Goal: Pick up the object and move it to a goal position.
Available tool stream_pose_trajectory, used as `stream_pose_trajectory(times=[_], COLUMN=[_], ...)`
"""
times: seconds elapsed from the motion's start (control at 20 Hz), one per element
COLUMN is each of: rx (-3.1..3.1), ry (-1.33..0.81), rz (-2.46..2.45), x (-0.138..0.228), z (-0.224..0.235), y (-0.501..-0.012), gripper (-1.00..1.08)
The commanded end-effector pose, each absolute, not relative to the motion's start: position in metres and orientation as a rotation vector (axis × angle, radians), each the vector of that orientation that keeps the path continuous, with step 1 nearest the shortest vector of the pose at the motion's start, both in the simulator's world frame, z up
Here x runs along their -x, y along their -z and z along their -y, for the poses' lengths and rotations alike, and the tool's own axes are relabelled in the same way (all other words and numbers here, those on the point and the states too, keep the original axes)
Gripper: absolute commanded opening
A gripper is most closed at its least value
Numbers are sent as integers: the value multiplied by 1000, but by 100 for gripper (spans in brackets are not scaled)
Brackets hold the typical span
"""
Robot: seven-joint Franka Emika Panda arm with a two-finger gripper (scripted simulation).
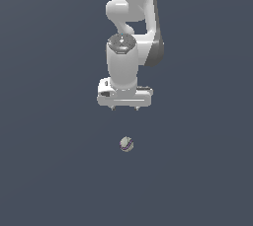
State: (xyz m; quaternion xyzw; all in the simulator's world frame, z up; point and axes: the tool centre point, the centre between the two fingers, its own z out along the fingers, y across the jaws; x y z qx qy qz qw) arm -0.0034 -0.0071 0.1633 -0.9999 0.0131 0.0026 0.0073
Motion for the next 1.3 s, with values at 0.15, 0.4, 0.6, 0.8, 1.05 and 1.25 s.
stream_pose_trajectory(times=[0.15, 0.4, 0.6, 0.8, 1.05, 1.25], rx=[3130, 3141, 3142, 3141, 3139, 3133], ry=[-10, -19, -20, -19, -19, -19], rz=[-21, 69, 81, 48, -41, -154], x=[3, 3, 4, 1, -7, -18], z=[3, -13, -14, -13, -12, -10], y=[-164, -168, -169, -167, -163, -157], gripper=[100, 100, 100, 100, 100, 100])
